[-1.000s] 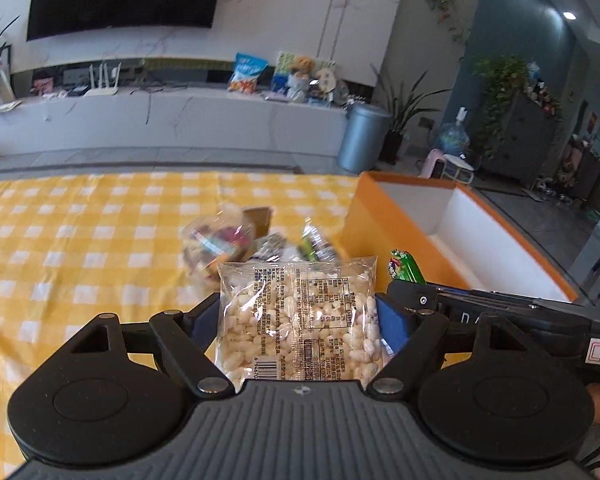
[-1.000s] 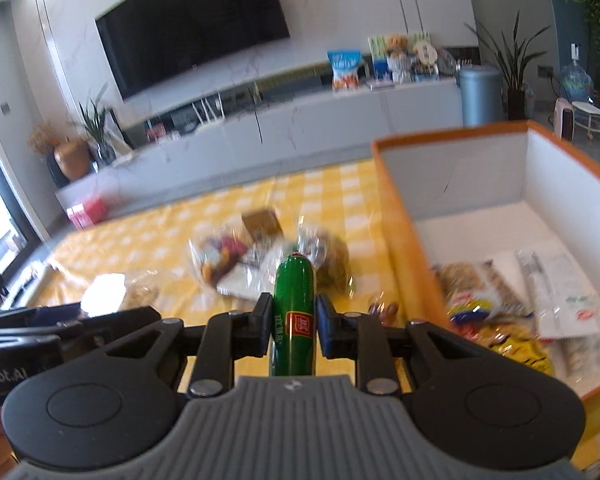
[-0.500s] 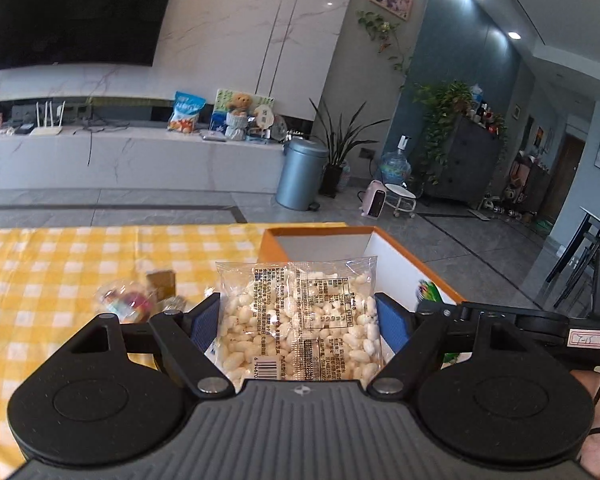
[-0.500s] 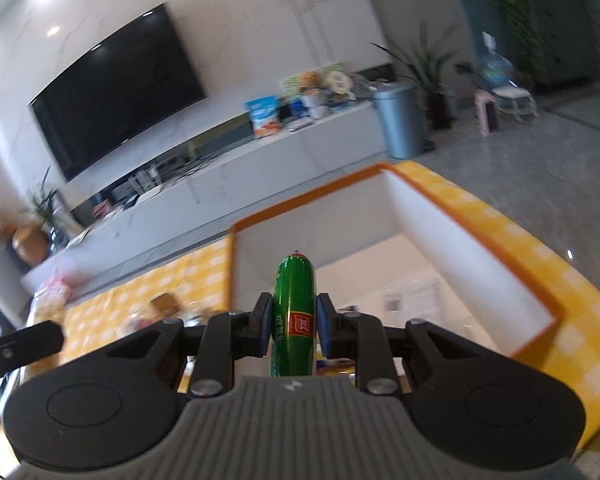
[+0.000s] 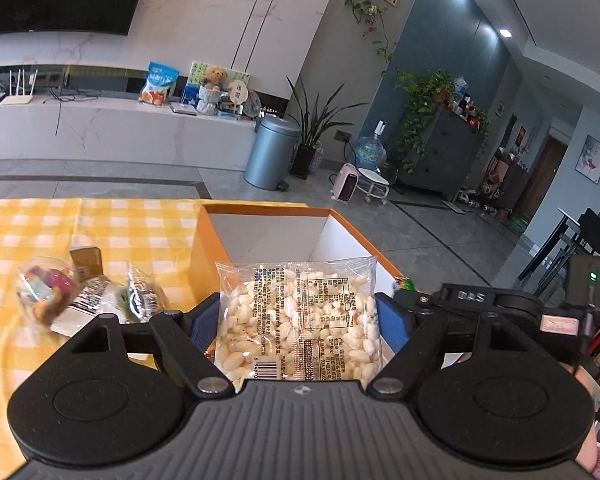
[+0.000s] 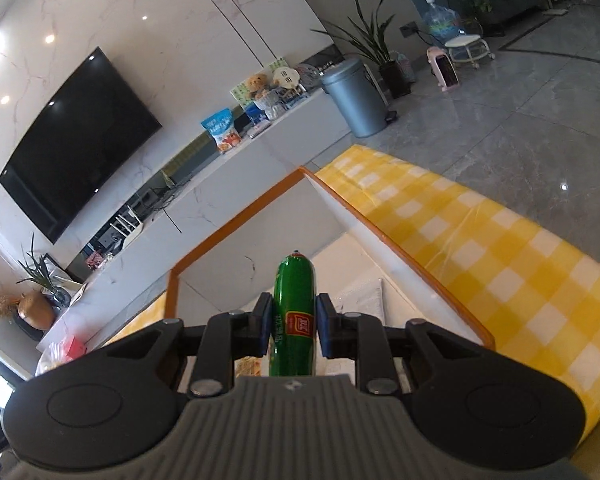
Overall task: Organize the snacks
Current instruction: 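Carry the sausage and nut bag in both tools over the orange box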
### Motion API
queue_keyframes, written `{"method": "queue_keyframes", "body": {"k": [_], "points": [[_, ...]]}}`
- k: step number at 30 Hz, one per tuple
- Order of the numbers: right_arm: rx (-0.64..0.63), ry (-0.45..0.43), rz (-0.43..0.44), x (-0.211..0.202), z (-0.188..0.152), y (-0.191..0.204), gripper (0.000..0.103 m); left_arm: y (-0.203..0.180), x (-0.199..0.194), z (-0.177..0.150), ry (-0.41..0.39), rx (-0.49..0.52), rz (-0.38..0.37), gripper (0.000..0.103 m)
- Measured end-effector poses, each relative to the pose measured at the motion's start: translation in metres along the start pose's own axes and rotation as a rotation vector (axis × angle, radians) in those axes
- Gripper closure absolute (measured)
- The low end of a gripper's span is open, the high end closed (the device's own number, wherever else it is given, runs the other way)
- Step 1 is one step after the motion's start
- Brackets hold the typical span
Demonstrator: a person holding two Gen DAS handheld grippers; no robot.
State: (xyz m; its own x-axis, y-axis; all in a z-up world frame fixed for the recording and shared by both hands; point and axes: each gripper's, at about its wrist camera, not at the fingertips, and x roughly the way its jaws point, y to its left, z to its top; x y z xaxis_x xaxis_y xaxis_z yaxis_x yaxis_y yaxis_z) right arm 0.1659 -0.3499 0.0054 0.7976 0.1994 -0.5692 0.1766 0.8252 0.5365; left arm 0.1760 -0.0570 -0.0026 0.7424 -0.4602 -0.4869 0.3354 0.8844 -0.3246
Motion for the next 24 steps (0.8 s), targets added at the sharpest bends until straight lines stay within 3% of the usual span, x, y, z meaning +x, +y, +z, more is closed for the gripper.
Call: {"method": "queue_keyframes", "body": {"k": [3, 6, 14, 16, 24], "points": [[-0.016, 0.023, -0.013, 0.015, 0.008, 0.005, 0.082, -0.005, 0.005, 0.0, 0.013, 0.011, 0.025, 0.011], [-0.122, 0.055, -0.054, 0.028, 0.014, 0.022, 0.082, -0.009, 0.008, 0.001, 0.02, 0.026, 0.041, 0.011], [-0.25, 0.308, -0.114, 0.101, 0.015, 0.032, 0.082, -0.016, 0.014, 0.005, 0.025, 0.044, 0.072, 0.011], [-0.222, 0.371, -0.122, 0.109, 0.013, 0.026, 0.082, -0.019, 0.017, 0.005, 0.027, 0.055, 0.074, 0.011], [-0.253, 0.374, -0.134, 0.107, 0.011, 0.027, 0.081, -0.033, 0.032, 0.0, 0.063, 0.076, 0.065, 0.011]]}}
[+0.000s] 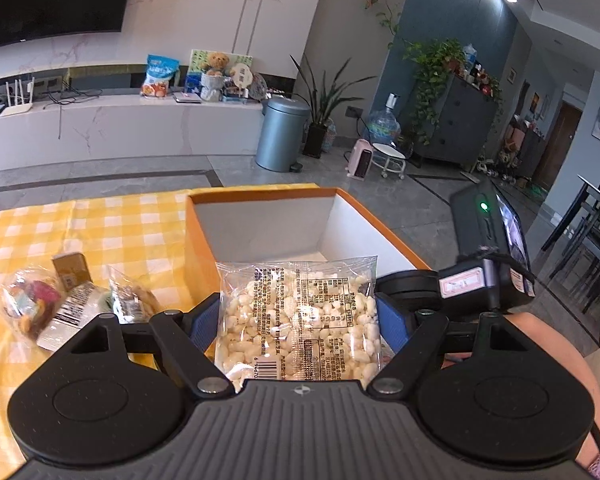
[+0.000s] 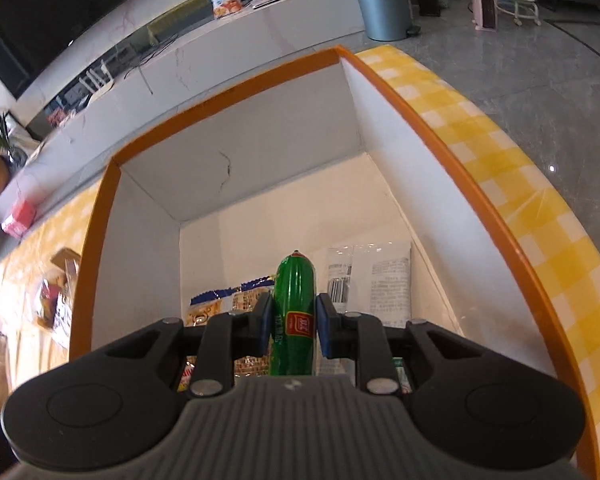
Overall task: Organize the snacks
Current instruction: 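Carry the sausage and nut bag in both tools over the orange box, then open both tools to drop the sausage and nut bag into the box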
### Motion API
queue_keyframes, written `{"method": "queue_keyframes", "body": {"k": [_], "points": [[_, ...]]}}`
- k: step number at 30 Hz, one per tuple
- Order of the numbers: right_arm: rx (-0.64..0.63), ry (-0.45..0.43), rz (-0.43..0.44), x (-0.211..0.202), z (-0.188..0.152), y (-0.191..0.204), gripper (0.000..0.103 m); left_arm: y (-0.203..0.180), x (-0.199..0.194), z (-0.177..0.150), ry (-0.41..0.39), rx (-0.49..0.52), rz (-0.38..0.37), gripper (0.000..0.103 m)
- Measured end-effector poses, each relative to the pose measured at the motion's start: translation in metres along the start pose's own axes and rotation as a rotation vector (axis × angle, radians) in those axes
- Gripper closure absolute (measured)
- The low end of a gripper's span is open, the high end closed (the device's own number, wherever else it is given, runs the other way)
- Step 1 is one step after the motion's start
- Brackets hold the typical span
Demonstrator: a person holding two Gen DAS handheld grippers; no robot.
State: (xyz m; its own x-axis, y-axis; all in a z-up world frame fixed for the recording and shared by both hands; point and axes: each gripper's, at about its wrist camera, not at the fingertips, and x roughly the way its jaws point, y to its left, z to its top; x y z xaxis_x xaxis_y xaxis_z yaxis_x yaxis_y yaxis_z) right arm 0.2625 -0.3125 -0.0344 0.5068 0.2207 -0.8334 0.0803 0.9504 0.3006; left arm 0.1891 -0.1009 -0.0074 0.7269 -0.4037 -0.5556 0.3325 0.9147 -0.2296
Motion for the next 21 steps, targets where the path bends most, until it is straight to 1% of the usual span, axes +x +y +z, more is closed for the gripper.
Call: {"method": "queue_keyframes", "body": {"k": [3, 5, 9, 11, 14, 16, 17, 19, 21], "points": [[-0.007, -0.02, -0.03, -0.003, -0.001, 0.001, 0.078, -0.008, 0.001, -0.002, 0.006, 0.031, 0.011, 0.011], [0.001, -0.052, -0.032, -0.009, -0.002, 0.0, 0.059, -0.014, 0.003, 0.001, 0.008, 0.062, 0.021, 0.011], [0.015, -0.156, -0.033, -0.032, -0.007, -0.003, 0.056, -0.023, 0.016, 0.015, -0.009, 0.126, 0.066, 0.011], [0.014, -0.234, -0.05, -0.049, -0.014, -0.006, 0.048, -0.026, 0.03, 0.023, 0.001, 0.142, 0.109, 0.011], [0.044, -0.32, -0.057, -0.069, -0.019, -0.018, 0.046, -0.026, 0.058, 0.032, 0.043, 0.13, 0.143, 0.011], [0.102, -0.366, -0.046, -0.077, -0.018, -0.029, 0.046, -0.024, 0.077, 0.034, 0.093, 0.116, 0.155, 0.011], [0.139, -0.383, -0.026, -0.079, -0.018, -0.035, 0.046, -0.023, 0.086, 0.035, 0.114, 0.106, 0.161, 0.011], [0.204, -0.391, 0.031, -0.08, -0.016, -0.042, 0.046, -0.02, 0.099, 0.036, 0.147, 0.065, 0.16, 0.011], [0.227, -0.393, 0.049, -0.081, -0.015, -0.043, 0.046, -0.015, 0.111, 0.037, 0.178, 0.016, 0.143, 0.011]]}}
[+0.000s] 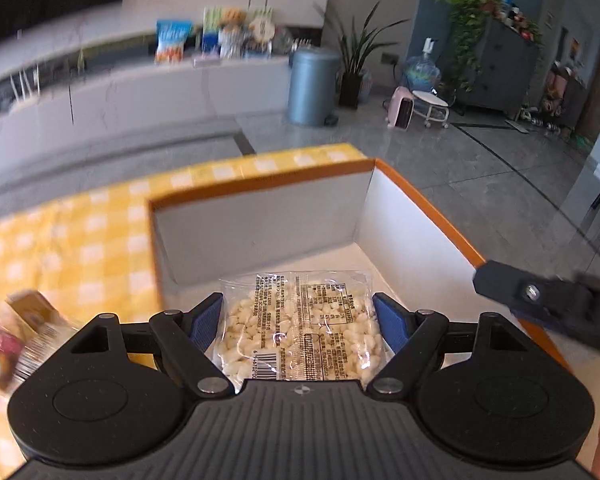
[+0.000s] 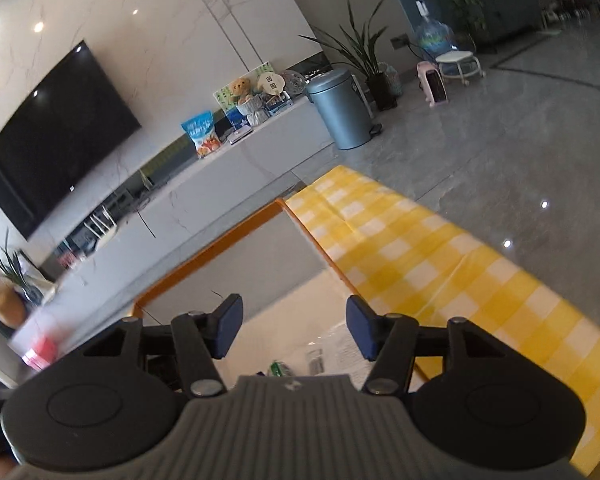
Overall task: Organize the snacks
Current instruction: 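Open both tools to drop the sausage and nut bag into the box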
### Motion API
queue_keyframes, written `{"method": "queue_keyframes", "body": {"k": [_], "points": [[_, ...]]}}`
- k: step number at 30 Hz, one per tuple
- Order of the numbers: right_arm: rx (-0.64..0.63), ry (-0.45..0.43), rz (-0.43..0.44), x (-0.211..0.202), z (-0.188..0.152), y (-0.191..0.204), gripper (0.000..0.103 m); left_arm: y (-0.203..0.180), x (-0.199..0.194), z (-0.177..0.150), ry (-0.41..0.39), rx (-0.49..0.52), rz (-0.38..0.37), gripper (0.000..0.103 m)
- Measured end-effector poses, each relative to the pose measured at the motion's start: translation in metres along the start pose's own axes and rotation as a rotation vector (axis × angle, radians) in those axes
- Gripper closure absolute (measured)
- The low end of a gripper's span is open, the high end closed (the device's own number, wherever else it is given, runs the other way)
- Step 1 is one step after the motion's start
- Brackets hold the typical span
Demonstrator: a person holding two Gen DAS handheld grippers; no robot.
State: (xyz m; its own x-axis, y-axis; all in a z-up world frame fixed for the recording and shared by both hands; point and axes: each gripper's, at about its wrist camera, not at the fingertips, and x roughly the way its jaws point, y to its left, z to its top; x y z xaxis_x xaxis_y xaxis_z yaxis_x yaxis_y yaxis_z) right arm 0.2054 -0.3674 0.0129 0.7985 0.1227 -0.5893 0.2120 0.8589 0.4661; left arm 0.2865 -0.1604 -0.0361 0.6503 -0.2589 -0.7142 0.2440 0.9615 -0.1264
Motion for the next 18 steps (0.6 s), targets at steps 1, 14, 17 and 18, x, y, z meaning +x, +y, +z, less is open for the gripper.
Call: {"method": "queue_keyframes", "body": {"k": [1, 14, 17, 18], "points": [[-0.009, 0.001, 0.003, 0.0, 0.0, 0.002, 0.046, 0.002, 0.006, 0.001, 0.017, -0.02, 0.0, 0.011], [-0.037, 0.034, 0.008, 0.006, -0.004, 0.006, 0.047, -0.001, 0.011, -0.001, 0.08, 0.086, 0.056, 0.0], [-0.016, 0.033, 0.019, 0.005, -0.004, 0.004, 0.047, 0.004, 0.0, -0.005, 0.06, 0.052, 0.031, 0.0], [-0.018, 0.029, 0.022, 0.004, -0.004, 0.004, 0.047, 0.005, -0.004, -0.005, 0.054, 0.045, 0.027, 0.0]]}}
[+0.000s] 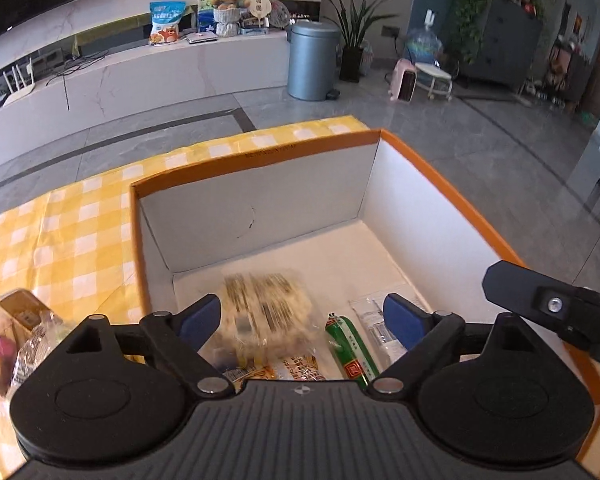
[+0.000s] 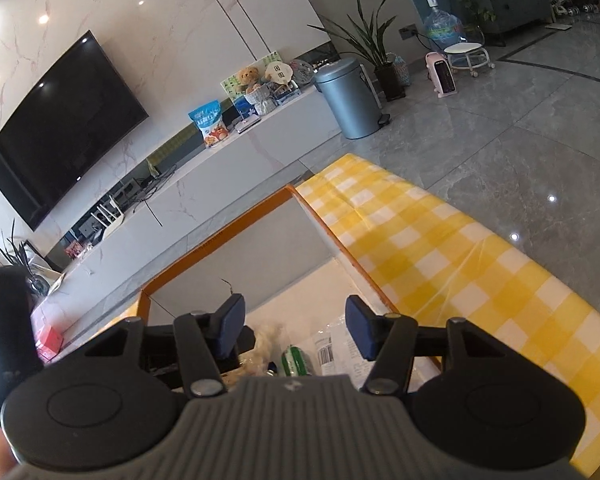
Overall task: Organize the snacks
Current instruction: 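Open both tools to drop the sausage and nut bag into the box, then move both tools back to the table, the right tool toward the cola bottle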
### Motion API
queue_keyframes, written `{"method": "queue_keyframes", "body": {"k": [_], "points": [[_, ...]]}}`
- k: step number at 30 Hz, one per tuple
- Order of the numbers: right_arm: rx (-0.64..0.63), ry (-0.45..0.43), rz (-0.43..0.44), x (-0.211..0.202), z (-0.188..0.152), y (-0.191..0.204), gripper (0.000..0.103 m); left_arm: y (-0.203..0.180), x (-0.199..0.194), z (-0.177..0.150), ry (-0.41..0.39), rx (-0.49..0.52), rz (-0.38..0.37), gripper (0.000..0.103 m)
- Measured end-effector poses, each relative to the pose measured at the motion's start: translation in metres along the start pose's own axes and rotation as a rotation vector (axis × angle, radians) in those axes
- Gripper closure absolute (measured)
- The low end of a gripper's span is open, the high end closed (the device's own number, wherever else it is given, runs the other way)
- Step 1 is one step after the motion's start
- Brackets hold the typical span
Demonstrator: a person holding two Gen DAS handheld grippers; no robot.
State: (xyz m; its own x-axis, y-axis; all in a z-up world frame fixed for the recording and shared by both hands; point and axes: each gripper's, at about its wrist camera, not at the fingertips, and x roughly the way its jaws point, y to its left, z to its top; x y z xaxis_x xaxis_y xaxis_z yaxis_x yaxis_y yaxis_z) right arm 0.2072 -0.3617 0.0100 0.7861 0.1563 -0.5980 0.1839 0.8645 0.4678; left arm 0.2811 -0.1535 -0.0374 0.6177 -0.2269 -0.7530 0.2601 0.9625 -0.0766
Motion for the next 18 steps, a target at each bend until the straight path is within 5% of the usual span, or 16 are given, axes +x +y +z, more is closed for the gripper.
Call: {"method": "queue_keyframes", "body": {"k": [8, 18], "points": [[0.01, -0.024, 0.005, -0.008, -0.002, 0.001, 0.041, 0.006, -0.05, 0.001, -0.11, 0.057, 0.073, 0.0], [0.054, -0.013, 0.117, -0.026, -0.012, 0.021, 0.038, 0.04, -0.116, -0.005, -0.15, 0.042, 0.061, 0.0]]}}
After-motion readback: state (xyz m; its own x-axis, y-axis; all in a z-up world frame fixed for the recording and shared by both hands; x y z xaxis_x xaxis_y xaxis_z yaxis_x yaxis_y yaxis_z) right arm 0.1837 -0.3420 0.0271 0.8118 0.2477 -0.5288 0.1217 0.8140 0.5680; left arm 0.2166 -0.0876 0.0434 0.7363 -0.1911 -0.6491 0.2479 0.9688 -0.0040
